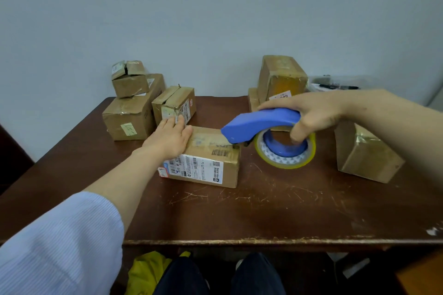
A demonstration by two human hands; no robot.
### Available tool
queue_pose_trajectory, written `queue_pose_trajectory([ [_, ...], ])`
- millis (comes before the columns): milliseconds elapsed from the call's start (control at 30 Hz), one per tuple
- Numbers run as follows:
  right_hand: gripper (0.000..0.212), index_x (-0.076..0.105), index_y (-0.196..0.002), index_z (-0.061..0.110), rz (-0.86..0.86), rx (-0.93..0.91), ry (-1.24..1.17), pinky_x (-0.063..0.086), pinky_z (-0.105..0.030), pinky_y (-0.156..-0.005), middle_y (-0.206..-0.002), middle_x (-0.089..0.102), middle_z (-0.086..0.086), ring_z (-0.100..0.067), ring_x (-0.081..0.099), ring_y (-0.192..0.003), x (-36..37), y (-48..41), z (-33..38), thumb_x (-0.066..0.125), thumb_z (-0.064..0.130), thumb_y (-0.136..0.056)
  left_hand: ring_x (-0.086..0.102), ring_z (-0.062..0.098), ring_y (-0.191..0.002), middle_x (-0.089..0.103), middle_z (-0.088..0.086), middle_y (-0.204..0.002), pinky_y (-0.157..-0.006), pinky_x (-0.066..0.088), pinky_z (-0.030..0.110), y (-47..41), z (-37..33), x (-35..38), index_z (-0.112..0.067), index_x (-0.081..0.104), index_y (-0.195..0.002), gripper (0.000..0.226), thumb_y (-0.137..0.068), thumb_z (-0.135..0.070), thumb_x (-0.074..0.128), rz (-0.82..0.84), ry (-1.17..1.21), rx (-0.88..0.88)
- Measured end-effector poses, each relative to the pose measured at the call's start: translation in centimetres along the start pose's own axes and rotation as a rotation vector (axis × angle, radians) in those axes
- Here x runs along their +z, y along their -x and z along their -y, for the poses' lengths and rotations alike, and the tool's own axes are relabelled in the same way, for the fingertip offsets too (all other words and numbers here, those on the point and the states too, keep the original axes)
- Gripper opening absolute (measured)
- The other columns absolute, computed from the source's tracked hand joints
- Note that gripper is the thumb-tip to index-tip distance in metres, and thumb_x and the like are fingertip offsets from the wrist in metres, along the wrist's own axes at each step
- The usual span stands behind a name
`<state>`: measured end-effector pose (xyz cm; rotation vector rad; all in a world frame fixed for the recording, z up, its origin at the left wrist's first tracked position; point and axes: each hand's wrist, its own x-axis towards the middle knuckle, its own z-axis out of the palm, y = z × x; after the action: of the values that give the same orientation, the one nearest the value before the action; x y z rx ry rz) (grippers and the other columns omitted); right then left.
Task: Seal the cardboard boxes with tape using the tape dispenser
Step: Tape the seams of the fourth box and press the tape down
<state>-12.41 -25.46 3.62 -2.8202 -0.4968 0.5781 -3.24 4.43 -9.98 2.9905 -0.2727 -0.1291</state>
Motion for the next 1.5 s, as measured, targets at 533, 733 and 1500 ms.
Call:
queue_pose_trajectory([
  [533, 0.098, 0.012, -0.146, 0.048, -0.033, 0.113, 0.182, 0.045, -0.029, -0.073, -0.132, 0.046, 0.003, -0.014, 0.054, -0.089, 4.3, 1.1, -3.1, 0.054, 0.045, -0.057, -0.011, 0.02, -0.146, -0.004, 0.005, -0.16, -0.114, -0.007, 0.054, 3.3, -3.0, -2.2, -0.018, 0.001, -0.152, 0.097, -0.08, -0.082, 0.01, -0.005, -0.151, -0.13],
  [733, 0.095, 0.013, -0.146, 0.047, -0.033, 0.109, 0.199, 0.049, -0.038, -0.083, -0.132, 0.047, 0.001, -0.02, 0.054, -0.097, 4.1, 0.3, -2.8, 0.06, 0.039, -0.063, -0.001, 0.022, -0.147, 0.001, 0.007, -0.16, -0.118, -0.005, 0.046, 3.4, -8.2, -2.1, -0.013, 0.005, -0.152, 0.069, -0.098, -0.055, 0.011, 0.021, -0.186, 0.135],
  [1500, 0.092, 0.017, -0.136, 0.059, -0.025, 0.168, -0.097, 0.043, -0.02, -0.06, -0.108, 0.051, 0.017, -0.008, 0.055, -0.068, 4.0, 3.0, -4.0, 0.065, 0.024, -0.065, 0.023, 0.024, -0.139, 0.036, 0.007, -0.144, -0.115, 0.003, 0.055, 3.6, -10.8, -0.9, -0.024, 0.037, -0.138, 0.074, -0.086, -0.074, 0.02, -0.013, -0.026, 0.065],
])
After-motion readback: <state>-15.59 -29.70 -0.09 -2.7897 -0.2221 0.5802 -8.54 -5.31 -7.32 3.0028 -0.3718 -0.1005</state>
